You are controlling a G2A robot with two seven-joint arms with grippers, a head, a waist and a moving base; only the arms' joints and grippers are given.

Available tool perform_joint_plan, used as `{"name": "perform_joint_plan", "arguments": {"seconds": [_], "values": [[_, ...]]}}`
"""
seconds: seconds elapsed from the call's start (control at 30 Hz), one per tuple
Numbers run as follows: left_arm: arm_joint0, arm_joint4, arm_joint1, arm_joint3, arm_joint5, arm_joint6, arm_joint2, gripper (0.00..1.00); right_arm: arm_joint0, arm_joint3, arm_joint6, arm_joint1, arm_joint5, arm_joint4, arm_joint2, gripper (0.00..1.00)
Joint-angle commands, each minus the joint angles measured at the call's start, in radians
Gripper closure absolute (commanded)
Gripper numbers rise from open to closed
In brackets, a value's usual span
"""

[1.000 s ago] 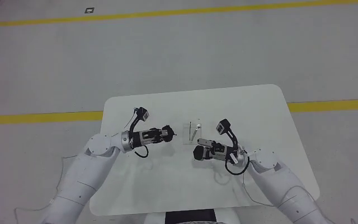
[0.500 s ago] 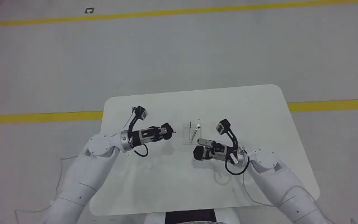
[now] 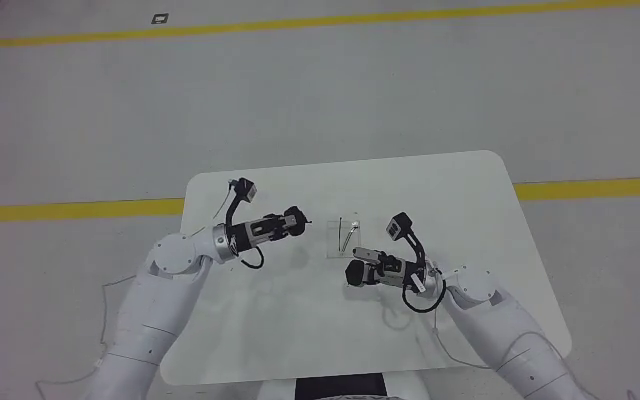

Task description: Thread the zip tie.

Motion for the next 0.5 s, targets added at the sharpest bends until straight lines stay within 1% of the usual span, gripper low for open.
{"name": "perform_joint_plan", "arguments": {"seconds": [0.0,0.1,0.13,0.17,0.47], "values": [[0.006,0.005,-0.013,-0.007,0.0,0.001,-0.022,1.0,0.0,0.0,0.0,0.0,0.0,0.0,0.0,0.0],[0.014,-0.016,-0.032,-0.009,0.0,-0.02,-0.052,1.0,0.0,0.0,0.0,0.0,0.0,0.0,0.0,0.0],[0.017,-0.038,-0.042,-0.006,0.0,-0.045,-0.066,1.0,0.0,0.0,0.0,0.0,0.0,0.0,0.0,0.0],[0.018,-0.044,-0.047,-0.003,0.0,-0.06,-0.073,1.0,0.0,0.0,0.0,0.0,0.0,0.0,0.0,0.0],[0.018,-0.044,-0.047,-0.003,0.0,-0.06,-0.073,1.0,0.0,0.0,0.0,0.0,0.0,0.0,0.0,0.0]]}}
